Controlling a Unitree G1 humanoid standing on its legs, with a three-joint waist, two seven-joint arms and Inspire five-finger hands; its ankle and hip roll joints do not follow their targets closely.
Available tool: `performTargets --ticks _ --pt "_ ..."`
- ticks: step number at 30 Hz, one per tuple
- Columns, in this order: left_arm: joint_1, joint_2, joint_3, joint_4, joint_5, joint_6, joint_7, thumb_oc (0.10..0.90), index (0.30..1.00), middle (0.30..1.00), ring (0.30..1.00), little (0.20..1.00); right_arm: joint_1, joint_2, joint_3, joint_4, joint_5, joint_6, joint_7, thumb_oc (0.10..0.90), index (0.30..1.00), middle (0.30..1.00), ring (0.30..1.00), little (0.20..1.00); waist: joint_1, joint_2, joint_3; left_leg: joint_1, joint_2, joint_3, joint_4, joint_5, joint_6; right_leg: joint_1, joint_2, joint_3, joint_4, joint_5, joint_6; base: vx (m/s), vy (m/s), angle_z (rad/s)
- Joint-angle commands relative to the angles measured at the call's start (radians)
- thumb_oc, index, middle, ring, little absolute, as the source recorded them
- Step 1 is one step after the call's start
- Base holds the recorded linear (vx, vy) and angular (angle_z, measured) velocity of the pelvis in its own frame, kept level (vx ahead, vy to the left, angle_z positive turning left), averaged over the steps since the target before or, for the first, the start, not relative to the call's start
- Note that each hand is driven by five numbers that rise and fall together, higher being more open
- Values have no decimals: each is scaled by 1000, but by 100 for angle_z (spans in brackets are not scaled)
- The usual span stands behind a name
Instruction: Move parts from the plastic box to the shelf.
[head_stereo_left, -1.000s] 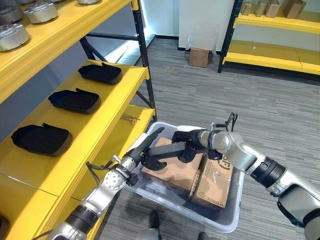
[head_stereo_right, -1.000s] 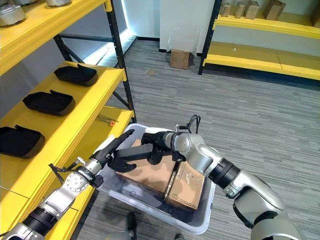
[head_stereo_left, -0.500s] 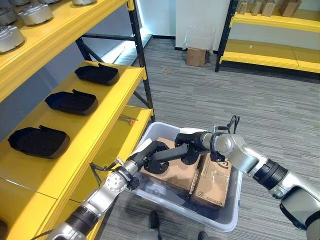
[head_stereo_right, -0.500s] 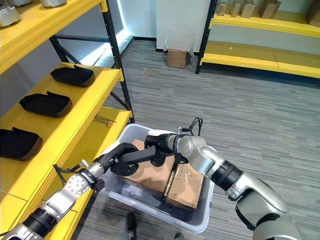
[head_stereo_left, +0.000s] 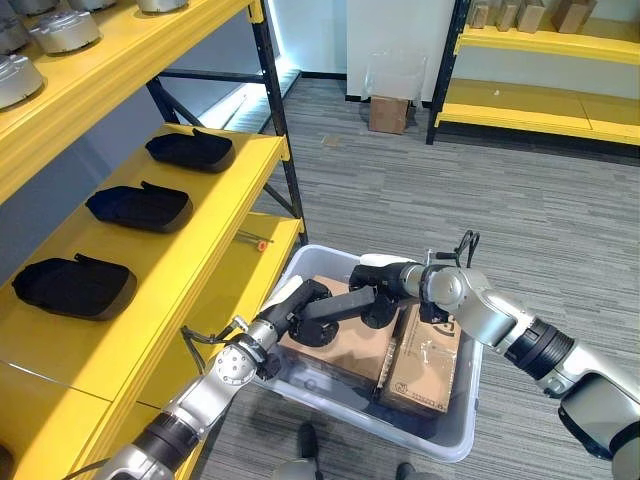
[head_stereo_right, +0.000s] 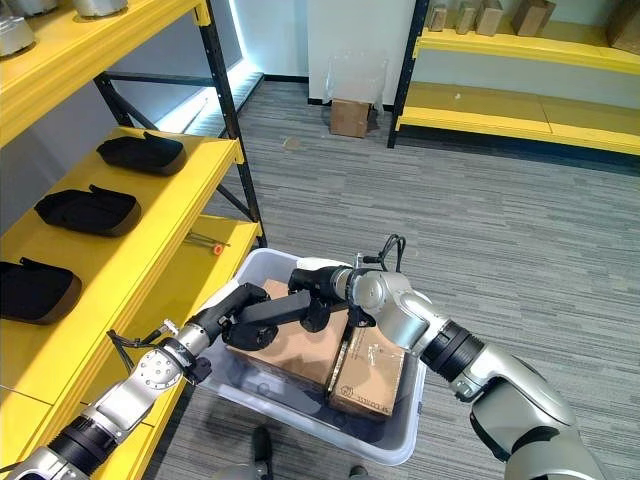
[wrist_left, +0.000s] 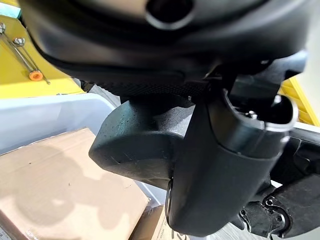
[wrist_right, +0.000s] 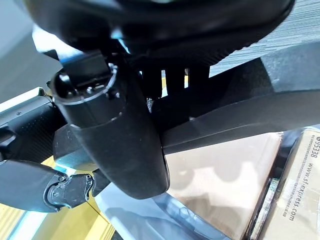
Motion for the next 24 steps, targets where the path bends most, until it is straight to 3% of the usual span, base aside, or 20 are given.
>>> performTargets --ticks 1,2,4,7,8,11,12,17,20,24 --pt "-120 -123 -66 -58 19 -84 23 400 300 300 300 300 -118 198 -129 -14 372 53 -19 900 1000 1000 1000 1000 26 -21 -91 99 143 -6 -9 -83 -116 -70 -70 -1 26 44 2 0 0 0" --pt "-127 -124 -63 -40 18 -89 18 400 300 300 300 300 -82 235 -114 -9 283 62 49 900 1000 1000 1000 1000 29 -26 -90 100 144 -12 -9 -83 -117 -67 -67 -5 24 44 -1 0 0 0" --pt "-125 -125 -61 -39 19 -84 12 400 300 300 300 300 -83 223 -92 18 162 -8 183 900 1000 1000 1000 1000 33 -30 -94 99 144 -13 -9 -83 -115 -66 -67 -7 22 43 -1 0 0 0" --pt "-123 -115 -72 -30 18 -87 10 400 300 300 300 300 -103 106 -41 -8 41 -39 263 900 1000 1000 1000 1000 40 -42 -100 88 146 -21 -9 -78 -119 -67 -65 -28 26 42 1 -2 -25 3" --pt "-113 -100 -67 -27 19 -89 8 400 300 300 300 300 -122 3 -23 -23 97 -28 317 900 1000 1000 1000 1000 40 -51 -102 84 146 -21 -9 -76 -120 -69 -63 -33 28 41 4 -10 -43 15" --pt "-107 -81 -55 -20 11 -92 -2 400 300 300 300 300 -123 -114 -29 -69 196 52 383 900 1000 1000 1000 1000 32 -64 -105 81 144 -21 -9 -75 -120 -71 -61 -34 32 41 6 -10 -30 11" --pt "-104 -68 -40 -11 11 -103 -13 400 300 300 300 300 -109 -184 -49 -73 371 31 381 900 1000 1000 1000 1000 25 -74 -106 81 146 -19 -9 -73 -123 -73 -59 -33 32 41 8 -11 -29 -5" --pt "-82 -48 -29 12 11 -132 -22 400 300 300 300 300 -99 -288 -164 -141 567 -35 267 900 1000 1000 1000 1000 5 -86 -112 87 145 -18 -9 -79 -121 -69 -56 -24 31 43 11 16 -21 -10" --pt "-24 -26 2 2 16 -160 -21 400 300 300 300 300 -44 -430 -303 -188 539 -78 319 900 1000 1000 1000 1000 -18 -88 -114 90 148 -8 -9 -85 -120 -74 -55 -11 34 43 15 20 -25 -7" --pt "51 11 45 -29 14 -178 10 400 300 300 300 300 139 -591 -485 -320 566 -121 377 900 1000 1000 1000 1000 -61 -87 -102 96 153 20 -9 -85 -118 -86 -52 12 39 48 18 -16 -9 -5"
